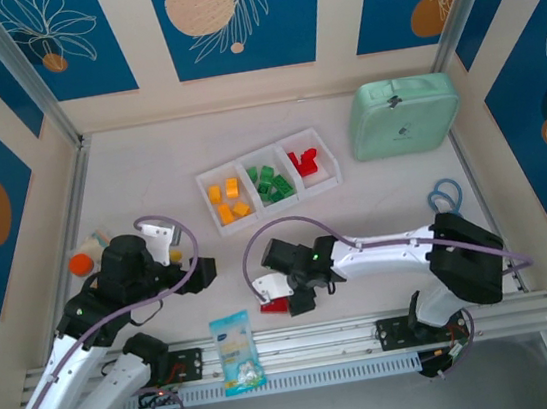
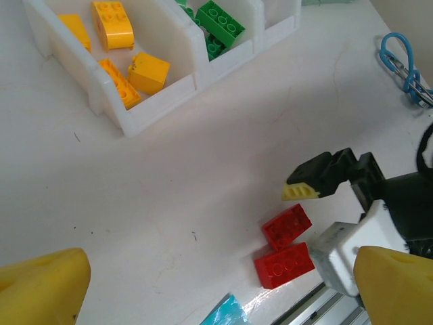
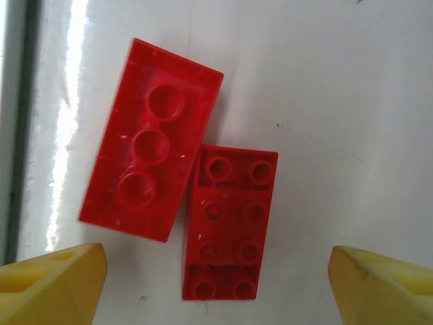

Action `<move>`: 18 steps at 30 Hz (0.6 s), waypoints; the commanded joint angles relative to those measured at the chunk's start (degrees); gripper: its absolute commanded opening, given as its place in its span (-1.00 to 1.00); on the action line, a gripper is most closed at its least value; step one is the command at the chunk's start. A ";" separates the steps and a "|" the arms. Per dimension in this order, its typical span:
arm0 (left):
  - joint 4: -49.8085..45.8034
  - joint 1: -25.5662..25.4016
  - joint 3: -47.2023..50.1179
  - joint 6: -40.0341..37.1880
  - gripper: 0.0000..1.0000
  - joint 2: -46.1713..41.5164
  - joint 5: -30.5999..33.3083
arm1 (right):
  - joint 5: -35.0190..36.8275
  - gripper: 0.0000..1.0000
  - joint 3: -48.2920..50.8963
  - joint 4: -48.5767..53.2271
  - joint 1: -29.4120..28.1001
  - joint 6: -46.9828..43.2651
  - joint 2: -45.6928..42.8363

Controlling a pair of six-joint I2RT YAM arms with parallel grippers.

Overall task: Sort the legos into containers by color
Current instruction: Pick up the lego from the bottom-center of the table.

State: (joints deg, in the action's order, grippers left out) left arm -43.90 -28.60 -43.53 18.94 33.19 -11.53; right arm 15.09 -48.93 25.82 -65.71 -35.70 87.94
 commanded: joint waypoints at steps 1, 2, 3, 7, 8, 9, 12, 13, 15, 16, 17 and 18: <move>0.48 0.60 0.33 -1.45 0.98 -0.66 0.12 | 1.08 0.66 -0.03 -2.48 0.20 -0.92 2.41; 0.54 0.56 0.37 -1.40 0.99 -0.63 0.11 | 1.05 0.65 -0.06 -2.74 0.33 -0.88 2.79; 0.53 0.56 0.40 -1.40 0.99 -0.67 0.10 | 1.19 0.63 -0.05 -3.12 0.43 -0.86 3.21; 0.42 0.56 0.37 -1.45 0.99 -0.71 0.10 | 1.23 0.52 -0.54 -3.41 1.78 0.67 4.77; 0.44 0.56 0.37 -1.40 0.99 -0.71 0.16 | 0.64 0.49 -0.43 -3.52 2.20 0.84 5.08; 0.45 0.56 0.35 -1.45 0.98 -0.69 0.19 | 0.40 0.46 -0.21 -3.74 2.50 0.98 5.29; 0.40 0.57 0.37 -1.45 0.98 -0.66 0.21 | 0.03 0.39 0.13 -4.87 2.96 1.23 5.61; 0.43 0.56 0.37 -1.45 0.99 -0.67 0.26 | -0.05 0.36 0.06 -4.91 3.05 1.36 5.81; 0.48 0.56 0.37 -1.46 0.98 -0.59 0.23 | -0.10 0.30 -0.38 -4.71 3.19 1.61 6.24; 0.40 0.56 0.37 -1.41 0.99 -0.58 0.34 | -0.15 0.26 -0.57 -4.58 3.25 1.71 6.49; 0.40 0.56 0.37 -1.45 0.99 -0.58 0.35 | -0.09 0.18 -0.84 -4.07 3.23 1.81 6.74; 0.40 0.56 0.37 -1.44 0.99 -0.56 0.35 | 0.23 0.09 -1.35 -3.21 3.34 2.01 7.12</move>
State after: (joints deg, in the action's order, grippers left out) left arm -43.90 -28.60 -43.53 18.94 33.06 -11.53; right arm 12.38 -49.12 24.25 -63.61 -34.20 92.64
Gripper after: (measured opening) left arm 0.993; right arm 0.562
